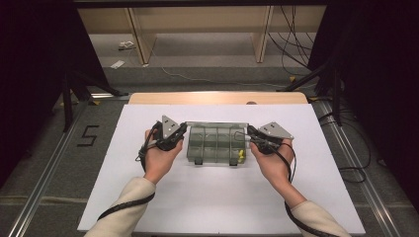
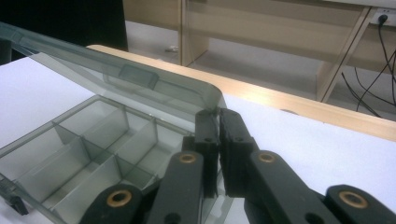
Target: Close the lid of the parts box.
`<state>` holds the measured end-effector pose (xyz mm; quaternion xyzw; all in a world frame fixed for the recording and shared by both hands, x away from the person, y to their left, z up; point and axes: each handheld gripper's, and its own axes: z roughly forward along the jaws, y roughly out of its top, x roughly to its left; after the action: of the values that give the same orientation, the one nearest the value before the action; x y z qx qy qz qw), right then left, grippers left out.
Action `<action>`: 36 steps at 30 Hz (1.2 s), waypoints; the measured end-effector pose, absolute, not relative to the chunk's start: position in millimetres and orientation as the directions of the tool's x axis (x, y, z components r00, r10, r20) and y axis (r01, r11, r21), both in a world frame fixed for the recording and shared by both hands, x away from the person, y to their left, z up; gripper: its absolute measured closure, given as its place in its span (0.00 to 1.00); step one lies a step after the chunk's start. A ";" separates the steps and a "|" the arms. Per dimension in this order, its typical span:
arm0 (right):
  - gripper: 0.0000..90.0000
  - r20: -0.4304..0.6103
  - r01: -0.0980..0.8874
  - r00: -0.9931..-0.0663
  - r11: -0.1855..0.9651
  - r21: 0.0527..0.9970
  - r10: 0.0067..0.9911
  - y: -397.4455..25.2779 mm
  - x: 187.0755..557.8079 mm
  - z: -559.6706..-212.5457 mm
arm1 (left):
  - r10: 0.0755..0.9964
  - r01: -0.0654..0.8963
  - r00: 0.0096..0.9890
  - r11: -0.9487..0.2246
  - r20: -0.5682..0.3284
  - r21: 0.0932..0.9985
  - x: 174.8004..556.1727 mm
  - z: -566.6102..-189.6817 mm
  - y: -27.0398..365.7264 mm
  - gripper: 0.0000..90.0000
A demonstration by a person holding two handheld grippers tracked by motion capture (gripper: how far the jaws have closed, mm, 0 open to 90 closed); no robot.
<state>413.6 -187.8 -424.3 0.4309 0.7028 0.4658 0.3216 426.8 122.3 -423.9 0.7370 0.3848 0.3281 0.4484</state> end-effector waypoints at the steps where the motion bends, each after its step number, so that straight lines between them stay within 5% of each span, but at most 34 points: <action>1: 0.97 -0.052 0.304 -0.423 0.195 0.933 0.905 -187.7 413.1 -424.9 | 0.861 0.276 0.491 -0.300 0.135 0.913 425.7 -424.8 122.5 0.94; 21: 0.92 -0.027 0.324 -0.481 0.207 0.923 0.876 -194.9 399.5 -436.7 | 0.846 0.295 0.521 -0.304 0.115 0.906 410.5 -439.7 125.8 0.88; 29: 0.82 -0.024 0.346 -0.504 0.227 0.911 0.864 -198.6 395.2 -441.2 | 0.832 0.337 0.548 -0.313 0.085 0.888 406.0 -443.2 124.6 0.70; 36: 0.63 -0.032 0.372 -0.532 0.267 0.889 0.846 -203.0 394.2 -442.0 | 0.802 0.379 0.594 -0.352 0.067 0.856 403.5 -440.8 119.5 0.45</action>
<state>394.2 -203.0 -442.0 0.4056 0.7511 0.4492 0.2638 403.5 119.5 -440.8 0.7840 0.3767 0.2477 0.4267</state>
